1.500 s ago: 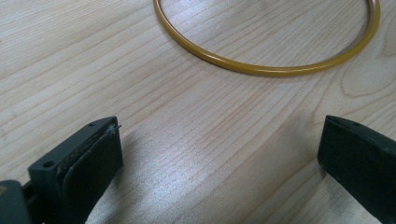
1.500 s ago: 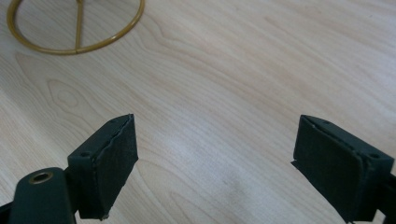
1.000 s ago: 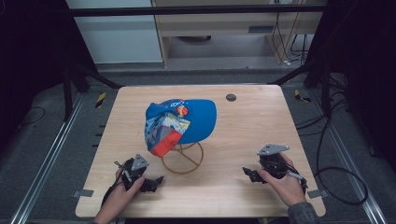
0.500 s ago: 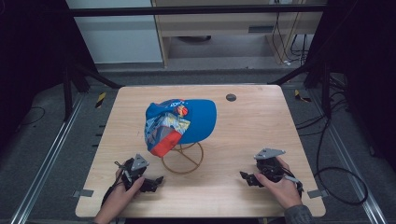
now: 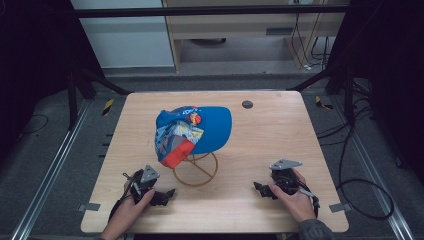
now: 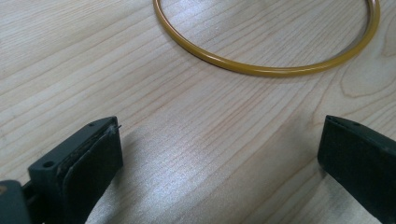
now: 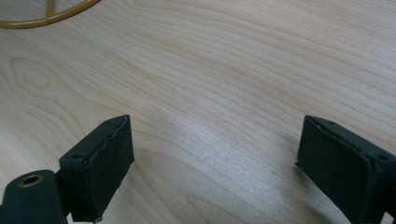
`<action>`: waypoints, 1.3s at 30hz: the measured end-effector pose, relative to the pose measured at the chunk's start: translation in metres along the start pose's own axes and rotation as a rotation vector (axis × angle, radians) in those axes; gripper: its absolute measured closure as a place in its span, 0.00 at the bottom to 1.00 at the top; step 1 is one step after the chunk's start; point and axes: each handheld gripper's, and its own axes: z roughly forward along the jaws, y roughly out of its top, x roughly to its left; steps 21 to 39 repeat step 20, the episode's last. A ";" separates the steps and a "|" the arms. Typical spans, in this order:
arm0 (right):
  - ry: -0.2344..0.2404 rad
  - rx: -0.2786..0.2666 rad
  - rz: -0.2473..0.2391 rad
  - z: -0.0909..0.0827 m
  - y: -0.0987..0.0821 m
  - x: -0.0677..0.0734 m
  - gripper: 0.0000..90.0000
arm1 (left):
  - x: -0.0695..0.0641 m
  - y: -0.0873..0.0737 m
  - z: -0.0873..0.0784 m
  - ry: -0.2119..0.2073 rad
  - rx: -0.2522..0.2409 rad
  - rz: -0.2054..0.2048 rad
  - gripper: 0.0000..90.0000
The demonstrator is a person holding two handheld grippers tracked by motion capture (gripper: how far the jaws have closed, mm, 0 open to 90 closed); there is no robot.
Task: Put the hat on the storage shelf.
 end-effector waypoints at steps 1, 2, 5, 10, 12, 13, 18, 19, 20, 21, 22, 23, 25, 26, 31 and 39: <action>-0.008 0.001 0.008 0.002 -0.001 0.000 0.11 | 0.000 0.000 0.000 0.000 0.000 0.000 0.00; -0.018 -0.010 0.004 0.003 -0.002 0.000 0.11 | 0.000 0.000 0.000 0.000 0.000 0.000 0.00; -0.030 -0.032 0.012 0.004 -0.004 0.000 0.11 | 0.000 0.000 0.000 0.000 0.000 0.000 0.00; -0.060 -0.045 -0.014 0.008 -0.005 0.003 0.08 | 0.000 0.000 0.000 0.000 0.000 0.000 0.00; -0.079 -0.033 -0.030 0.009 -0.005 0.006 0.07 | 0.000 0.000 0.000 0.000 0.000 0.001 0.00; -0.085 -0.031 -0.032 0.010 -0.005 0.008 0.07 | 0.000 0.000 0.000 0.000 0.000 0.001 0.00; -0.086 -0.031 -0.030 0.010 -0.004 0.008 0.07 | 0.000 0.000 0.000 0.001 0.000 0.002 0.00; -0.086 -0.031 -0.030 0.010 -0.004 0.008 0.07 | 0.000 0.000 0.000 0.001 0.000 0.002 0.00; -0.086 -0.031 -0.030 0.010 -0.004 0.008 0.07 | 0.000 0.000 0.000 0.001 0.000 0.002 0.00; -0.086 -0.031 -0.030 0.010 -0.004 0.008 0.07 | 0.000 0.000 0.000 0.001 0.000 0.002 0.00; -0.086 -0.031 -0.030 0.010 -0.004 0.008 0.07 | 0.000 0.000 0.000 0.001 0.000 0.002 0.00; -0.086 -0.031 -0.030 0.010 -0.004 0.008 0.07 | 0.000 0.000 0.000 0.001 0.000 0.002 0.00; -0.086 -0.031 -0.030 0.010 -0.004 0.008 0.07 | 0.000 0.000 0.000 0.001 0.000 0.002 0.00; -0.086 -0.031 -0.030 0.010 -0.004 0.008 0.07 | 0.000 0.000 0.000 0.001 0.000 0.002 0.00; -0.086 -0.031 -0.030 0.010 -0.004 0.008 0.07 | 0.000 0.000 0.000 0.001 0.000 0.002 0.00; -0.086 -0.031 -0.030 0.010 -0.004 0.008 0.07 | 0.000 0.000 0.000 0.001 0.000 0.002 0.00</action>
